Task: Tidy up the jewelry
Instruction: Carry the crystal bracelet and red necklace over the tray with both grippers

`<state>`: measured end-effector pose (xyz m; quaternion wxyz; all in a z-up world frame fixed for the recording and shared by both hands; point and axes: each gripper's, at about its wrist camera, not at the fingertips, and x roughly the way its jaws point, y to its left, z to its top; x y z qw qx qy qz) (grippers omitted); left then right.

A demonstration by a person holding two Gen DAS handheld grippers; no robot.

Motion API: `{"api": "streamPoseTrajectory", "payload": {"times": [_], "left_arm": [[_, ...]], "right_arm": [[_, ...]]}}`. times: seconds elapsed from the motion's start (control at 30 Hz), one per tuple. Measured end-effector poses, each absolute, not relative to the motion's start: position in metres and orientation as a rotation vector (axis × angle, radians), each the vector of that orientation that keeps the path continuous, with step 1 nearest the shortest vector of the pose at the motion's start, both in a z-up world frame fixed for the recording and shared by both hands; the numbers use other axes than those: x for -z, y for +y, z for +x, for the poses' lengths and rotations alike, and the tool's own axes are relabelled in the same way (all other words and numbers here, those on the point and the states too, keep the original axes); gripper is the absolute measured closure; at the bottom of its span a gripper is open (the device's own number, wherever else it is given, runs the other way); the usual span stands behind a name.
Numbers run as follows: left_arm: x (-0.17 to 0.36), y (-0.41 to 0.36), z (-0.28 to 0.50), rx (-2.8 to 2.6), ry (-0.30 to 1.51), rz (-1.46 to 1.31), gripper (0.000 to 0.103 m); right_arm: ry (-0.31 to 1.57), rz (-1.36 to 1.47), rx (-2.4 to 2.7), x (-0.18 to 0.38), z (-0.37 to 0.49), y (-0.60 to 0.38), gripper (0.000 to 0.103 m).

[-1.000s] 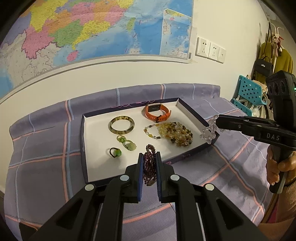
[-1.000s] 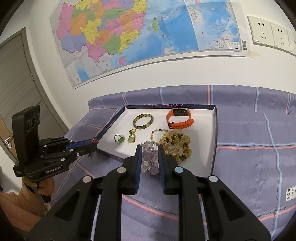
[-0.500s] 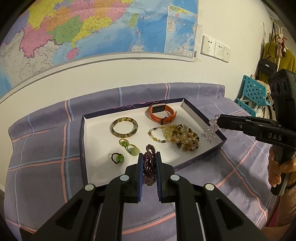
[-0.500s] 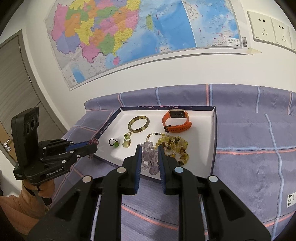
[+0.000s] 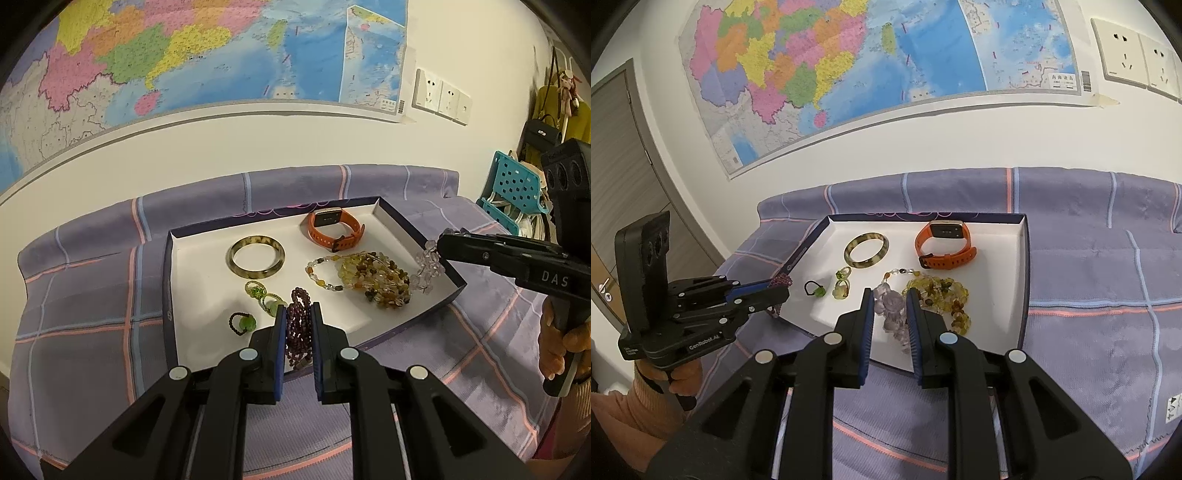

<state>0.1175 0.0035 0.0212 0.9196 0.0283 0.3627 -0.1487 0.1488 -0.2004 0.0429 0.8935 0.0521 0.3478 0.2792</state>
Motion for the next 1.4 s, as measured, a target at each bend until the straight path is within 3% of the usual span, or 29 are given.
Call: {"api": "streamPoseTrajectory", "payload": {"times": [1.4], "left_arm": [[-0.014, 0.006, 0.135, 0.277, 0.775, 0.062, 0.092]], "right_arm": [[0.746, 0.139, -0.587, -0.038, 0.163, -0.195, 0.085]]}}
